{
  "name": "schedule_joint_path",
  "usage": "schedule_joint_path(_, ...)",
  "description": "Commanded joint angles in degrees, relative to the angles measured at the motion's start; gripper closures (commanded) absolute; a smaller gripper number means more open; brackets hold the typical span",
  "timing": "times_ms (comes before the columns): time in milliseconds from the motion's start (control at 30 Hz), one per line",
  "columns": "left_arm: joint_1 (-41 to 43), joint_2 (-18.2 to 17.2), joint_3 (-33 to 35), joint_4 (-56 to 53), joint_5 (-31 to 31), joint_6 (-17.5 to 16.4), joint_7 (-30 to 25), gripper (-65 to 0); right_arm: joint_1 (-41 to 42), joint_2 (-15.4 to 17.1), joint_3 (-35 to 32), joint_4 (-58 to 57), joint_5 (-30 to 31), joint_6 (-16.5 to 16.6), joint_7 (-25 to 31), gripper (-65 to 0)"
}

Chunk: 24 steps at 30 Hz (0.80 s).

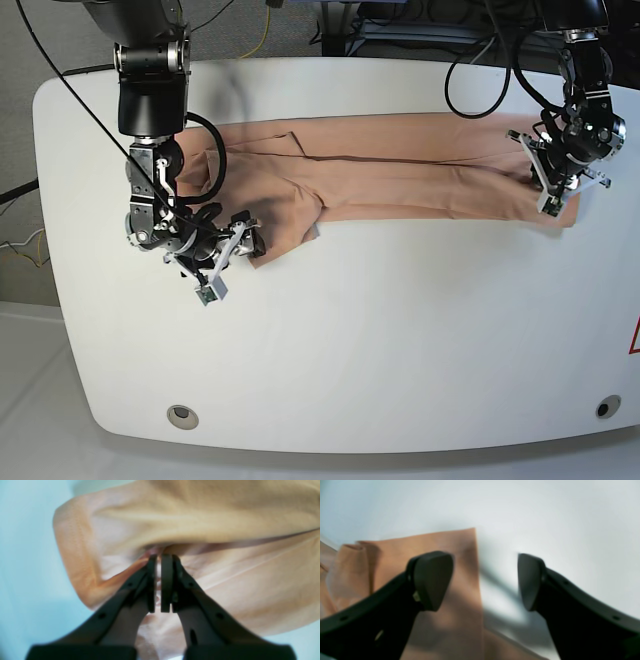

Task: Fold the T-shirt properly
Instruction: 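Close the right gripper on the flap edge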

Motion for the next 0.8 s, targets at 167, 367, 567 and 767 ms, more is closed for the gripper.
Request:
schedule_joint_path(167,-0.5,-0.8,-0.3,1.1,-0.2,0.3,-0.6,-2.2,0.5,-0.7,-0.4,0.5,0.4,0.2,-0.3,-42.8)
schedule_joint_path(367,-0.5,-0.8,-0.3,0.9,-0.2,0.3,-0.7,-2.2,-0.2,-0.7,-4.9,1.4,0.4,-0.1,-0.3,-42.7)
schedule_joint_path(567,-0.5,-0.8,-0.3,0.8,-0.2,0.3,-0.8,-2.2,-1.4,-0.7,-5.4,2.3,0.4,-0.1,-0.3,-42.6)
schedule_joint_path(767,-0.5,-0.8,-0.3,0.8,-0.2,0.3,-0.8,-2.2,-1.6,-0.7,-5.4,2.3,0.4,0.0,-0.3,-42.5)
